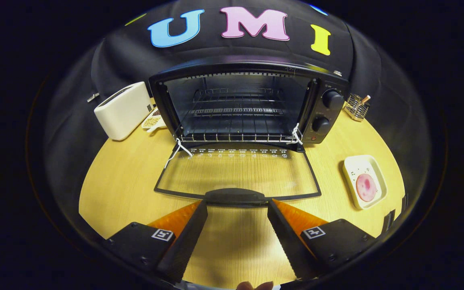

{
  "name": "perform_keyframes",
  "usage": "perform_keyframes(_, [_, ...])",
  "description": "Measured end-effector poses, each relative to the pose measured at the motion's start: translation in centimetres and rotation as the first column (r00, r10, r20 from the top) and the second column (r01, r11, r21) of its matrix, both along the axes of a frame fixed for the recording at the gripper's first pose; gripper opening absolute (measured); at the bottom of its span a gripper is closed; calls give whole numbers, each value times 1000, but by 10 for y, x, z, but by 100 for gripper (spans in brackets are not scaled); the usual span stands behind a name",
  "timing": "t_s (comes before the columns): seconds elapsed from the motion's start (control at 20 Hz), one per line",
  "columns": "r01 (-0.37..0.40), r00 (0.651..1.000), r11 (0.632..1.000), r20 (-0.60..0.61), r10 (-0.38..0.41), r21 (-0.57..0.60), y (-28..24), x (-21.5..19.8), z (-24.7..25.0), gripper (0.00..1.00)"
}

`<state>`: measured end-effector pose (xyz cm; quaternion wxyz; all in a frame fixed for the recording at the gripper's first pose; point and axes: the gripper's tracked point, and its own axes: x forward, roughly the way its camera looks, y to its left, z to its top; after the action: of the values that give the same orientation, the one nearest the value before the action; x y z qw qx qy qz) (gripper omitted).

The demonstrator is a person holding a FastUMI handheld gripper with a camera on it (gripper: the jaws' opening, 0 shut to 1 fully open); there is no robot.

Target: Open the toaster oven, put the food inside, and close the toaster oven door.

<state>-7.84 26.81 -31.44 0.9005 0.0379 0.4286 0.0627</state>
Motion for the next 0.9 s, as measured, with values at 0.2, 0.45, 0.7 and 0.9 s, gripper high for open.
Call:
perform_keyframes(0.2, [-46,997,998,61,44,34,-14,8,30,100])
perform_keyframes(0.45, [-74,986,994,153,60,82,-61,19,78,100])
perform_keyframes(0.7, [-109,981,990,172,93,86,-125,22,107,99])
perform_keyframes(0.9, [-134,985,987,123,123,84,-187,29,108,99])
